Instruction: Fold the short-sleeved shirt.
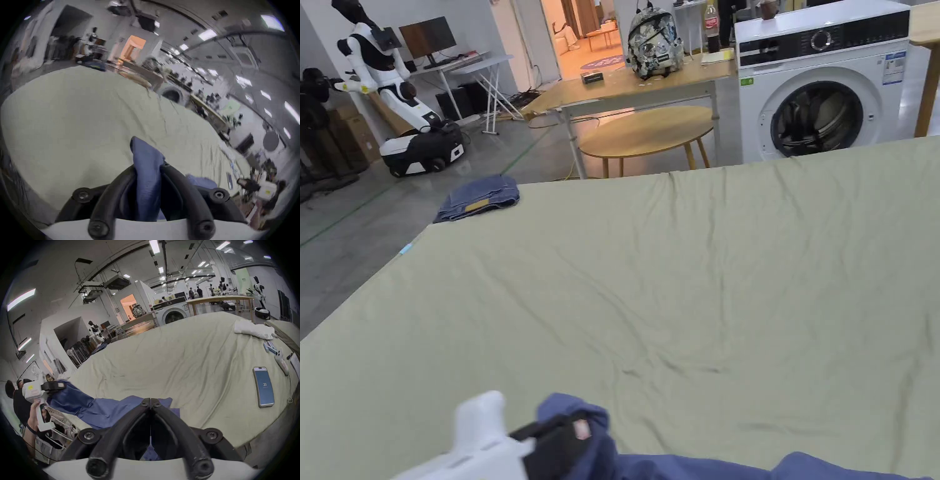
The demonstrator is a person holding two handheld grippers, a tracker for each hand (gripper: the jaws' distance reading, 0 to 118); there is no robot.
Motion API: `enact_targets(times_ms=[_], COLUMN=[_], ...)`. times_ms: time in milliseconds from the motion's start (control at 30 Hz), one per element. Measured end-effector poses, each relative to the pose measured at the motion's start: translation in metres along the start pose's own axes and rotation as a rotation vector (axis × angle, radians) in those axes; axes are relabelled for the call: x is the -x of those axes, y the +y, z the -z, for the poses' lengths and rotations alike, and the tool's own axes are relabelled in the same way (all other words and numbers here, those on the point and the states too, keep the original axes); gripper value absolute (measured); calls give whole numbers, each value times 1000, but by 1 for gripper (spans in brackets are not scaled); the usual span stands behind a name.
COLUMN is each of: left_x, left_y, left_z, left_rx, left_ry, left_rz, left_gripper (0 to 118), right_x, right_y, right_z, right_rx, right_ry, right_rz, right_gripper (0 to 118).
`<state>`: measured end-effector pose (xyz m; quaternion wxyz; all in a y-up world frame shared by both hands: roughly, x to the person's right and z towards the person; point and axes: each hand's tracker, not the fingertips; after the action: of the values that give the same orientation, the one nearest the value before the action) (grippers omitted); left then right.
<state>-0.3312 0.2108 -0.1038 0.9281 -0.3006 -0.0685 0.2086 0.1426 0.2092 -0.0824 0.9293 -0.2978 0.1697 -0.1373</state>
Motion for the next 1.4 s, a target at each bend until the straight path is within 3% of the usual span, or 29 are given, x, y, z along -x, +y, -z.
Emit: enact_targets(times_ms=[100,200,233,267,300,367,433,467,500,533,633,767,867,900,933,967,1000,1033,1200,1333,1367,1400], left_x=[-24,-43,-54,-60,-64,-59,-50,-45,-34,-29,-37,-62,-61,-56,-50,-44,-34,-24,67,117,119,118], left_y=[-31,-51,-52,-52,-51,-43,-36,-35,-32,-34,-52,-97,-94,-85,-77,-69,-59,-46,-25,-53,-61,-72], left_z=[70,106,111,113,113,102,90,84,76,76,94,142,137,127,114,99,80,63,15,41,51,61], left_rx=[146,188,213,230,206,159,124,110,98,109,169,377,333,336,298,231,184,143,2,113,157,166], left_ry=[4,-107,-107,-96,-113,-216,-219,-207,-220,-219,-192,-192,-176,-202,-228,-247,-256,-250,-178,-100,-112,-184], left_rz=[20,-29,-9,18,37,-4,-58,-64,-82,-107,-62,59,45,-12,-28,-26,-27,-42,-272,-464,-481,-513], left_gripper=[8,10,21,42,49,48,46,36,8,0,0,0,0,2,16,40,75,92,95,93,88,73], right_x=[4,0,-3,-5,-8,-13,-17,-18,-20,-21,-24,-25,-23,-22,-23,-25,-25,-25,-24,-21,-21,-18], right_y=[-3,-9,-11,-12,-14,-16,-18,-18,-19,-20,-22,-28,-28,-28,-29,-29,-29,-30,-34,-37,-37,-36], right_z=[-10,-21,-23,-24,-24,-25,-26,-26,-26,-25,-19,-14,-17,-17,-17,-15,-13,-11,-4,-2,-2,-4], right_rx=[-2,-5,-3,1,9,18,18,17,15,15,31,38,34,34,34,36,44,51,78,88,90,92], right_ry=[-23,-47,-54,-67,-79,-85,-81,-74,-68,-63,-61,-63,-61,-63,-62,-56,-53,-57,-44,-31,-31,-32], right_rz=[-30,-27,-21,-12,-3,15,40,55,70,87,111,98,84,82,83,87,92,91,80,83,83,82], right_gripper=[0,0,0,0,0,0,0,0,0,0,0,0,0,0,0,0,0,0,0,0,0,0])
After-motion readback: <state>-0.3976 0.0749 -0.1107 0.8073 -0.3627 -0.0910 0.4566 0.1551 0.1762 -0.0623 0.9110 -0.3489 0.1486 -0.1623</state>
